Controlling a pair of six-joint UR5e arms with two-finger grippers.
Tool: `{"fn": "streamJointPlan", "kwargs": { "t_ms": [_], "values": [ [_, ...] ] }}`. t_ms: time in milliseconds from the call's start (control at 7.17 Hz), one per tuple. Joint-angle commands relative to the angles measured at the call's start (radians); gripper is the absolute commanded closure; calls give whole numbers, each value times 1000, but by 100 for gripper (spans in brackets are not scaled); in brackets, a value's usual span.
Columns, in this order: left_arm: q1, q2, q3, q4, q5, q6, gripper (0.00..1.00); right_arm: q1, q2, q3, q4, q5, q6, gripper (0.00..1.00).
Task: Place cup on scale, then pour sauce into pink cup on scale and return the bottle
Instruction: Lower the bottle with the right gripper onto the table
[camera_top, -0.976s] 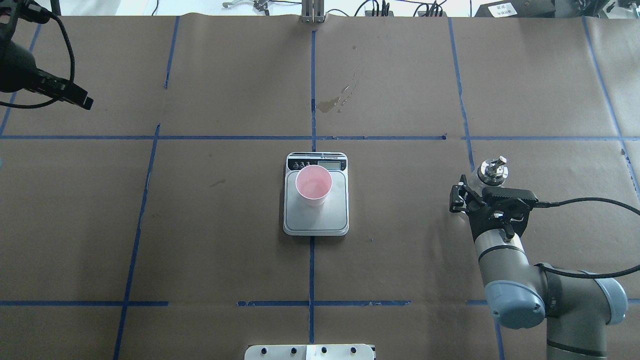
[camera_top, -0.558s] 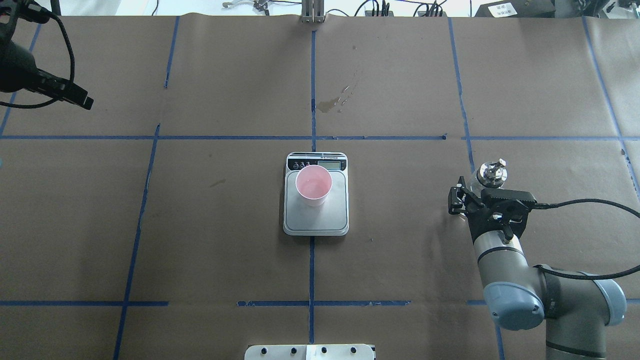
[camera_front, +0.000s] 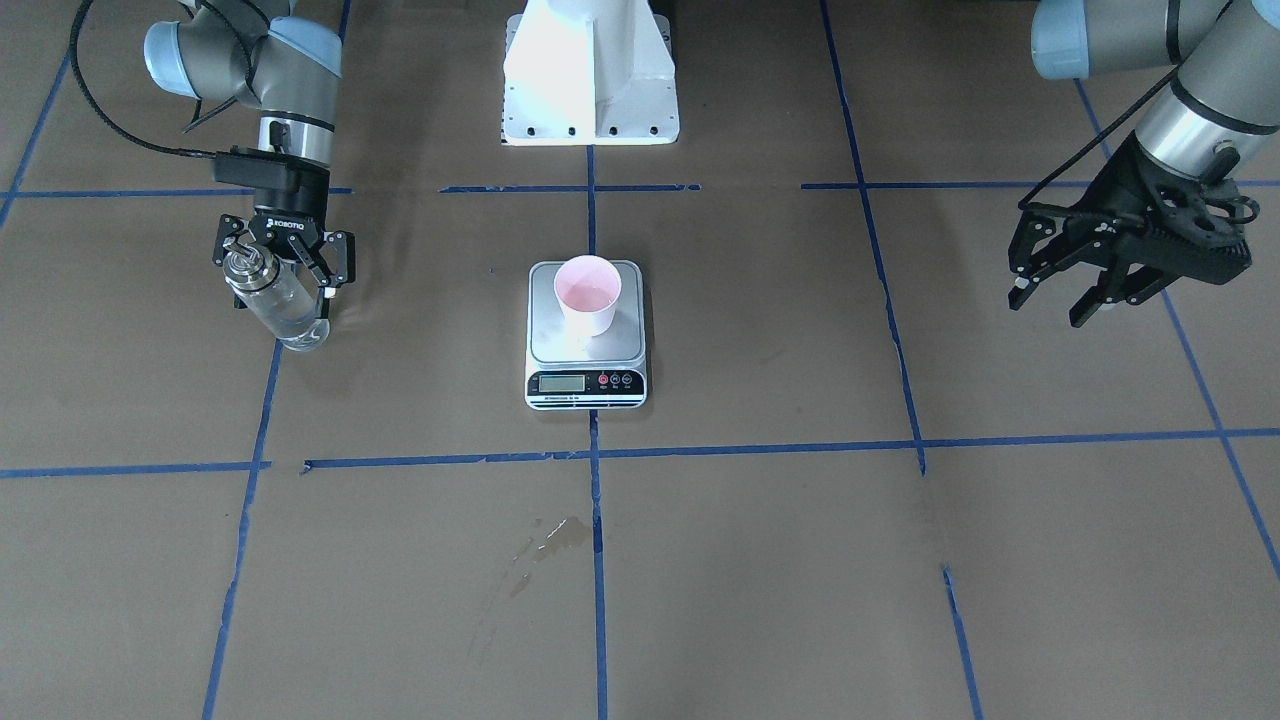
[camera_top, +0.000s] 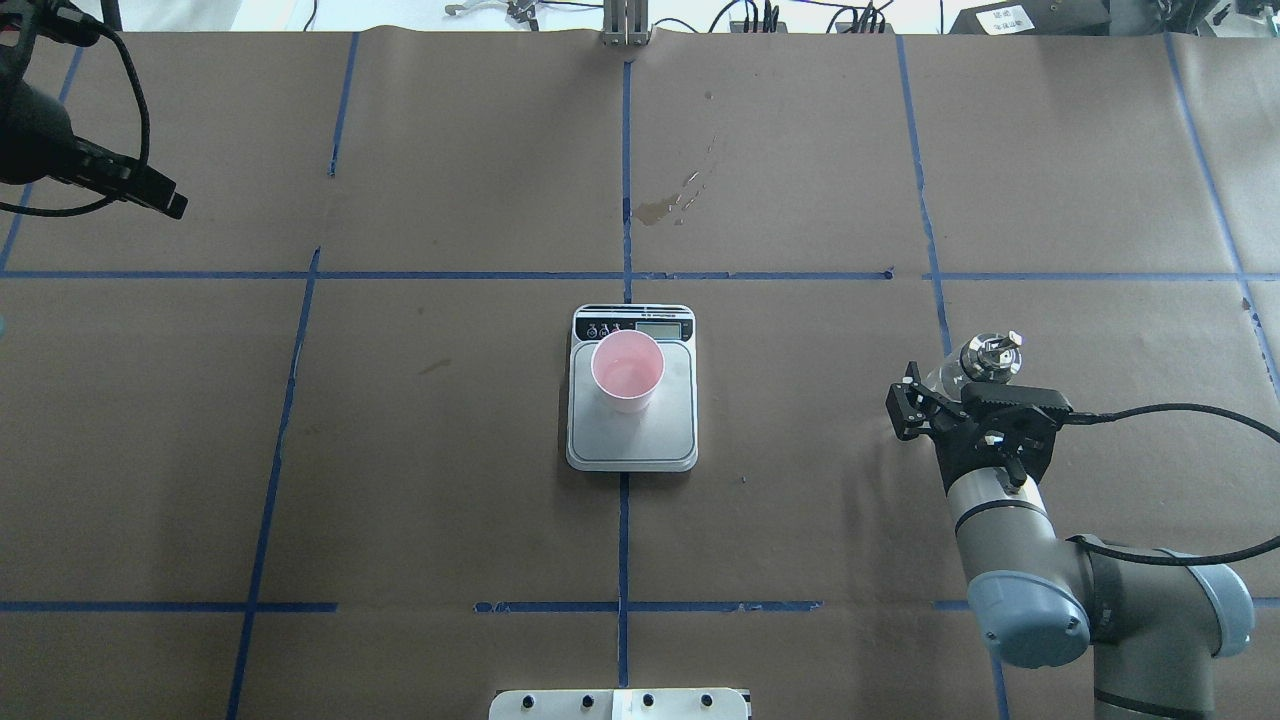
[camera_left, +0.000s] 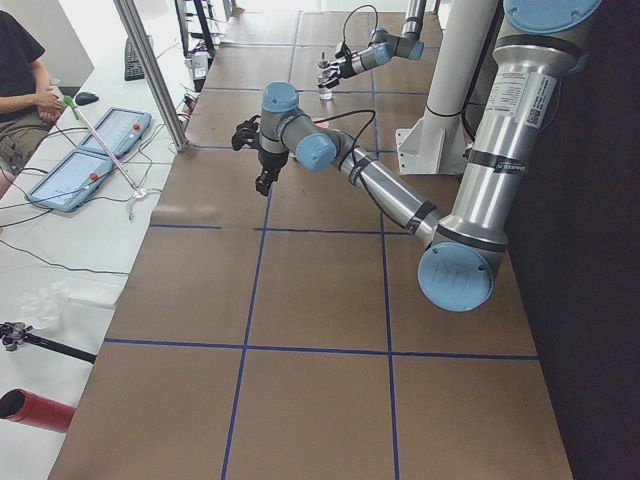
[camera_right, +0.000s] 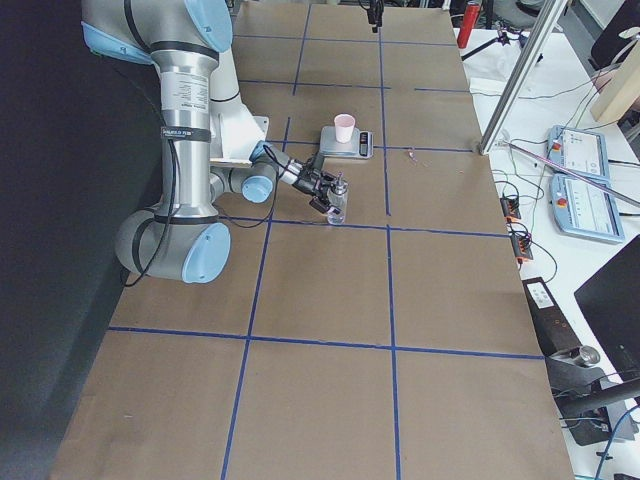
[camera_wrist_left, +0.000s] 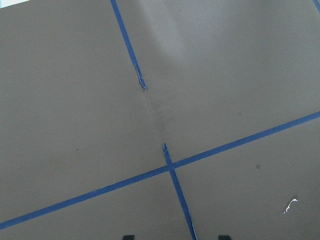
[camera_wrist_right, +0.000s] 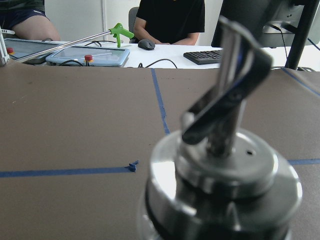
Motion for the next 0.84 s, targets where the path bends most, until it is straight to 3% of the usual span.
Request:
{"fn": "streamJointPlan", "kwargs": {
  "t_ms": [0,697],
  "values": [
    [0,-1,-2,1,0,0,36,-38,-65,7,83,-7,4,0],
    [-14,0,-5,4,0,1,36,-113,-136,74,111,-6,5,0]
  ]
}}
